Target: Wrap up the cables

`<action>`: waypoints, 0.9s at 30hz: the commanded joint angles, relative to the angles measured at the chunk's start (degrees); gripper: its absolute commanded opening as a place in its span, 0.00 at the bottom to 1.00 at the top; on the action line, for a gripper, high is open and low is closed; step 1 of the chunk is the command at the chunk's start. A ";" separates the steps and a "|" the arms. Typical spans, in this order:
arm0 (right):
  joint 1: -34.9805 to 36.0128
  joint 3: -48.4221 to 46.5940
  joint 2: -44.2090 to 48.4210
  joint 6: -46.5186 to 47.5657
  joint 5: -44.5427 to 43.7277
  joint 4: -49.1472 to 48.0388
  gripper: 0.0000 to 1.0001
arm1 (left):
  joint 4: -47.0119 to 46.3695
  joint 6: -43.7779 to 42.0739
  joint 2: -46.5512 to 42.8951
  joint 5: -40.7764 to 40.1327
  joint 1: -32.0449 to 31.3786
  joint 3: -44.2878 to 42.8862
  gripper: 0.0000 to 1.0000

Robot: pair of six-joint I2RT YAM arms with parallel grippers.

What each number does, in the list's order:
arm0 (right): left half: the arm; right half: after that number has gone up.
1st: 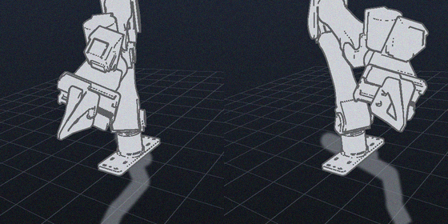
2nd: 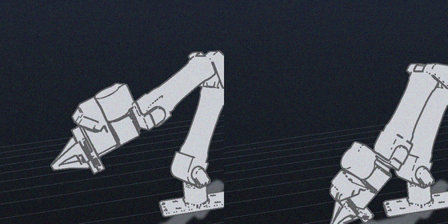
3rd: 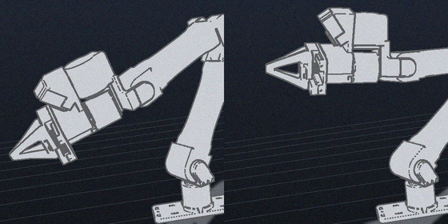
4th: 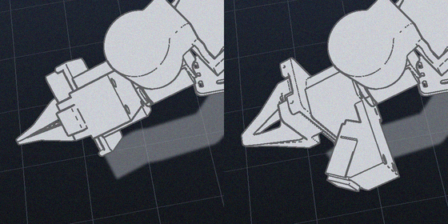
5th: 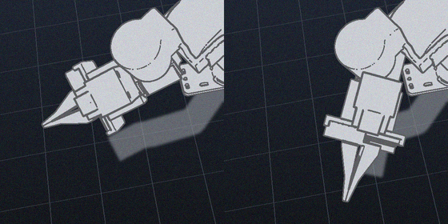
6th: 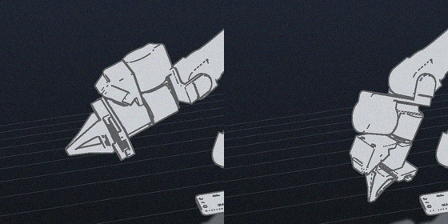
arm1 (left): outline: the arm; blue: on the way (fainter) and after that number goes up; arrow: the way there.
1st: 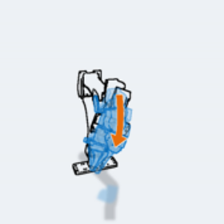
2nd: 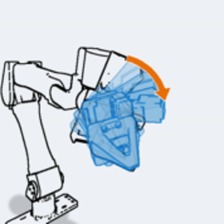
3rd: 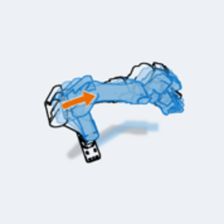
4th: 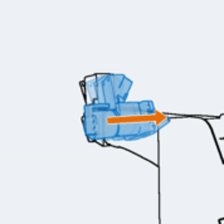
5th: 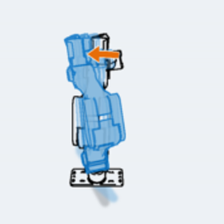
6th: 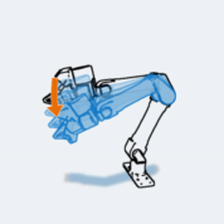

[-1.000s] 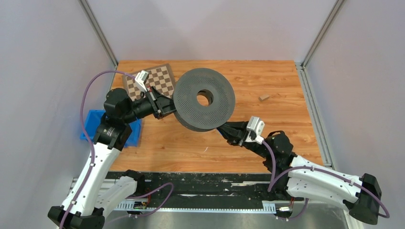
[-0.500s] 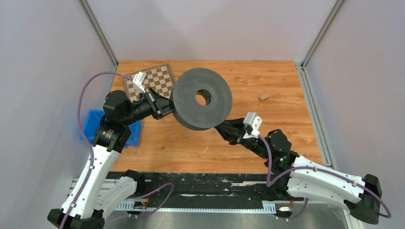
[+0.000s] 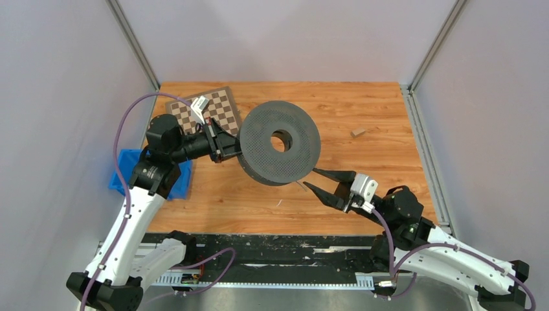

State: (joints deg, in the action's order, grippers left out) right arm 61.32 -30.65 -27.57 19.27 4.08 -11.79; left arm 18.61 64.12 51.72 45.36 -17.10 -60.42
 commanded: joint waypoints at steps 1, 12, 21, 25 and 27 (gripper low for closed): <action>0.26 0.20 0.83 5.44 3.64 4.76 0.43 | -2.38 -0.73 -0.15 4.15 0.23 -3.66 0.00; 0.27 3.12 0.75 11.18 3.89 2.62 0.42 | -0.71 -1.06 0.68 4.82 0.42 -4.69 0.00; 0.21 4.68 -2.69 8.35 7.97 -8.06 0.40 | -2.08 0.11 0.72 4.71 0.39 -3.95 0.00; 0.21 5.10 -4.09 6.57 8.77 -11.20 0.35 | -2.53 0.35 0.64 4.56 0.40 -3.51 0.00; 0.28 5.25 -4.68 6.02 9.22 -12.13 0.33 | -2.84 0.50 0.70 4.56 0.43 -3.22 0.00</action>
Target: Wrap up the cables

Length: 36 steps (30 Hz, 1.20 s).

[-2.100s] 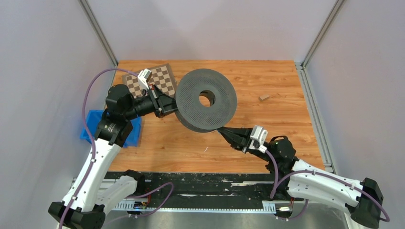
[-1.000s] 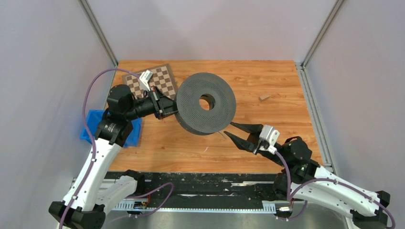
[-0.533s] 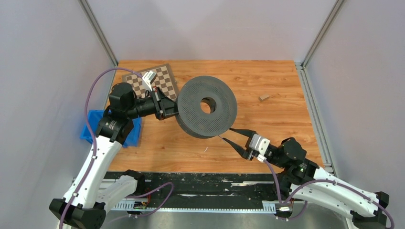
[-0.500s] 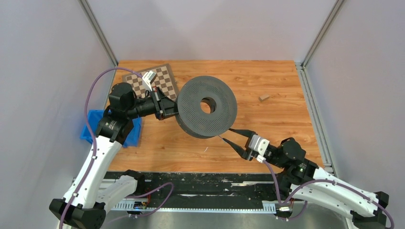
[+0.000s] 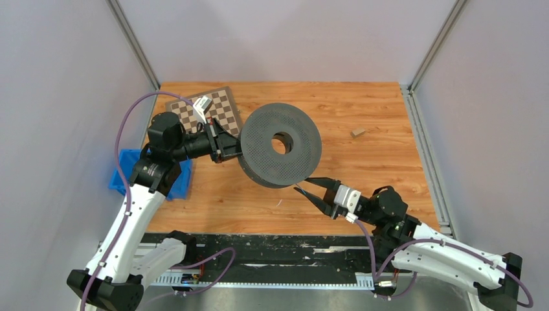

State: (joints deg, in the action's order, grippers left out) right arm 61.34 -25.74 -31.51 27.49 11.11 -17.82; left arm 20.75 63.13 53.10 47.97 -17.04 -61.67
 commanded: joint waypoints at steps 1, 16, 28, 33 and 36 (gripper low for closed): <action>0.19 0.38 -1.10 -2.42 2.30 -6.53 0.32 | -5.13 1.67 -0.70 2.00 0.35 -1.79 0.00; 0.26 0.85 -7.06 -9.90 -1.76 -17.00 0.06 | -8.03 3.07 -1.09 1.59 0.33 0.17 0.00; 0.20 -0.01 -11.43 -17.26 -4.72 -20.37 0.00 | -8.06 2.17 -1.66 0.65 0.39 0.59 0.00; 0.18 -0.76 -14.40 -20.26 -3.63 -22.38 0.00 | -9.62 2.86 -2.18 -0.10 0.37 1.30 0.00; 0.19 -1.42 -15.29 -19.85 -3.17 -21.04 0.03 | -9.66 3.06 -2.13 0.09 0.40 1.19 0.00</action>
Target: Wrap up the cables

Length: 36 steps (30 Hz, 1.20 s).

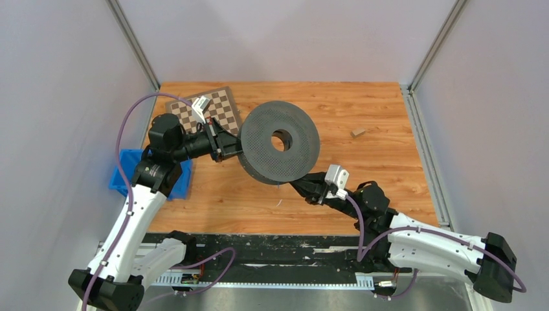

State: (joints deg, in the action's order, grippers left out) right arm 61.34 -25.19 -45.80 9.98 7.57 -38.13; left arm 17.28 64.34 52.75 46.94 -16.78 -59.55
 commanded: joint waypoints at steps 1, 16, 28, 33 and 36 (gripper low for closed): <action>0.19 -1.84 -0.84 -1.82 0.69 -0.58 0.05 | -6.11 1.78 -1.78 1.13 0.15 -0.97 0.00; 0.20 -3.47 -1.33 2.11 3.34 2.81 0.15 | -6.09 1.18 -1.52 0.54 0.05 -0.71 0.00; 2.58 -4.60 -9.74 0.56 -8.65 -6.27 0.10 | -7.33 1.62 -3.31 -2.28 0.06 0.82 0.00; 3.99 -6.60 -14.41 -0.31 -17.63 -7.93 0.09 | -10.39 2.92 -4.35 -3.96 -0.01 3.10 0.00; 4.60 -7.63 -17.44 -0.24 -22.28 -8.79 0.08 | -12.03 4.12 -5.25 -5.43 0.02 4.38 0.00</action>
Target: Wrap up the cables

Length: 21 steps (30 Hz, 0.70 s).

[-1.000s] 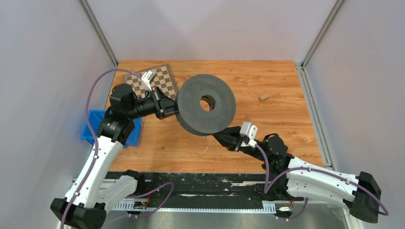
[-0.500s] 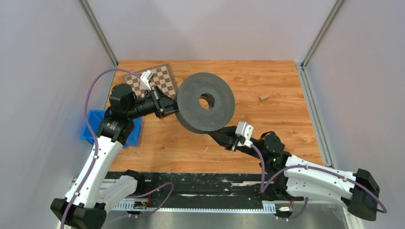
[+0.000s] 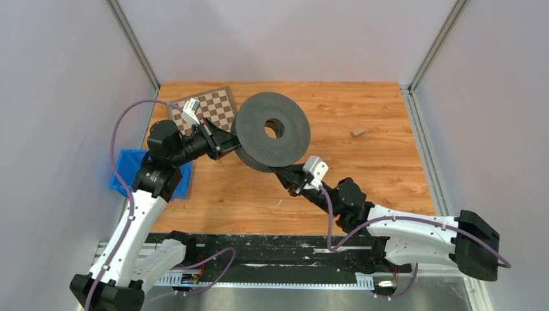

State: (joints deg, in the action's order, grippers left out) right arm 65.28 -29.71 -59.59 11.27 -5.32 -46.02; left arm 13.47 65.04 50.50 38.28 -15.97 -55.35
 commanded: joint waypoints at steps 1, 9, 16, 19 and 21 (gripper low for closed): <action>0.91 -3.56 -4.75 -1.51 -10.97 -0.91 0.08 | -9.11 4.18 -3.45 2.86 -0.76 1.00 0.00; 1.15 -6.36 -11.72 -1.95 -18.65 -2.35 0.07 | -14.94 7.58 -4.07 1.55 -0.89 4.96 0.00; 1.12 -7.99 -15.36 -5.51 -22.65 -5.32 0.06 | -17.38 9.13 -4.47 0.32 -1.04 6.82 0.00; 1.19 -9.74 -17.62 -6.47 -25.36 -4.51 0.06 | -18.97 9.73 -4.82 -0.10 -1.19 7.79 0.00; 1.19 -10.74 -18.52 -7.09 -26.35 -4.03 0.06 | -19.70 9.93 -4.92 -0.21 -1.33 8.22 0.00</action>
State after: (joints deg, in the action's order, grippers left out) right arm 66.70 -37.39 -75.11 6.87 -27.42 -53.08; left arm 3.57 71.50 48.56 28.80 -15.53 -46.33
